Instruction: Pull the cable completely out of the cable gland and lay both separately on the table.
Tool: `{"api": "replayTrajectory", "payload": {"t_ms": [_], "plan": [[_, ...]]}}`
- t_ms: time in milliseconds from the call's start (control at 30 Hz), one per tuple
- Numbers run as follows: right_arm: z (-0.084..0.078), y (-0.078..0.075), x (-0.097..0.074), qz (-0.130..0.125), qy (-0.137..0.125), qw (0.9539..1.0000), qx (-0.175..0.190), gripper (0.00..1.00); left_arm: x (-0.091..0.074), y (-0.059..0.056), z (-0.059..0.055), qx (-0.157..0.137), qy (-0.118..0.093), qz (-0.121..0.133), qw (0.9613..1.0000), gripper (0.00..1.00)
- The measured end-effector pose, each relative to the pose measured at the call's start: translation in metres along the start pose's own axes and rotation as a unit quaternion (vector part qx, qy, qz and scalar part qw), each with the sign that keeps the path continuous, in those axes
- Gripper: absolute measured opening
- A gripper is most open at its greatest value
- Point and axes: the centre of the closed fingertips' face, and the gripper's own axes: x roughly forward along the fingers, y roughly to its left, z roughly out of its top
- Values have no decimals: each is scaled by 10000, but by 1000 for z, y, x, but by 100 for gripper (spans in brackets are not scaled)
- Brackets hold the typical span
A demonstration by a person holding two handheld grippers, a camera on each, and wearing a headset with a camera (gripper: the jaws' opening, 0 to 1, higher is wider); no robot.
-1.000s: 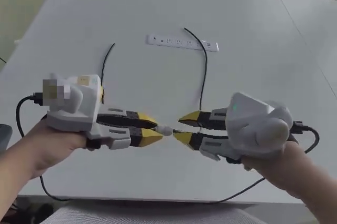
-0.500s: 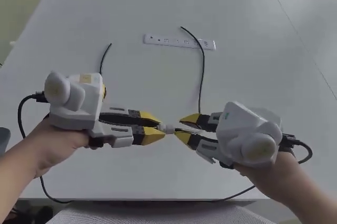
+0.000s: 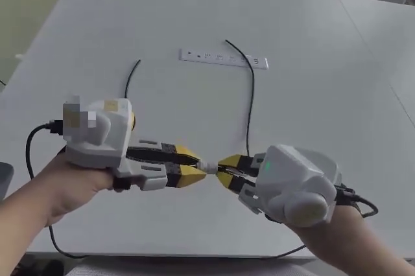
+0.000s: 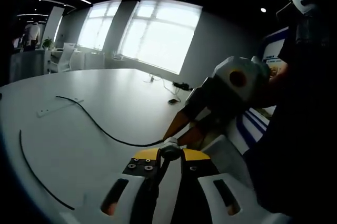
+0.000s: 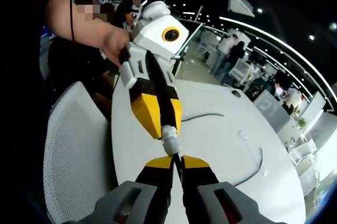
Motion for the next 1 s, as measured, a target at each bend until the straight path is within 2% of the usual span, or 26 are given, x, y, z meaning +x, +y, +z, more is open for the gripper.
{"api": "replayTrajectory", "payload": {"t_ms": [67,200,367,600,833,1000], "plan": [[-1,1,1,18,44,10000,-15,0,0,0,-1,92,35,14,10000,15],[-3,0,3,11,12,9999,134,0,0,2,-1,98,86,15,9999,15],[-5,-2,3,-44,70,9999,134,0,2,2,-1,109,81,20,9999,15],[-18,-6,1,-97,240,9991,328,0,2,3,-3,90,88,37,9999,15],[-36,-12,-3,-225,367,9966,700,0,3,-1,0,103,21,65,9999,15],[-48,-13,-3,-310,422,9927,1085,0,3,-5,-2,113,40,96,9999,15]]}}
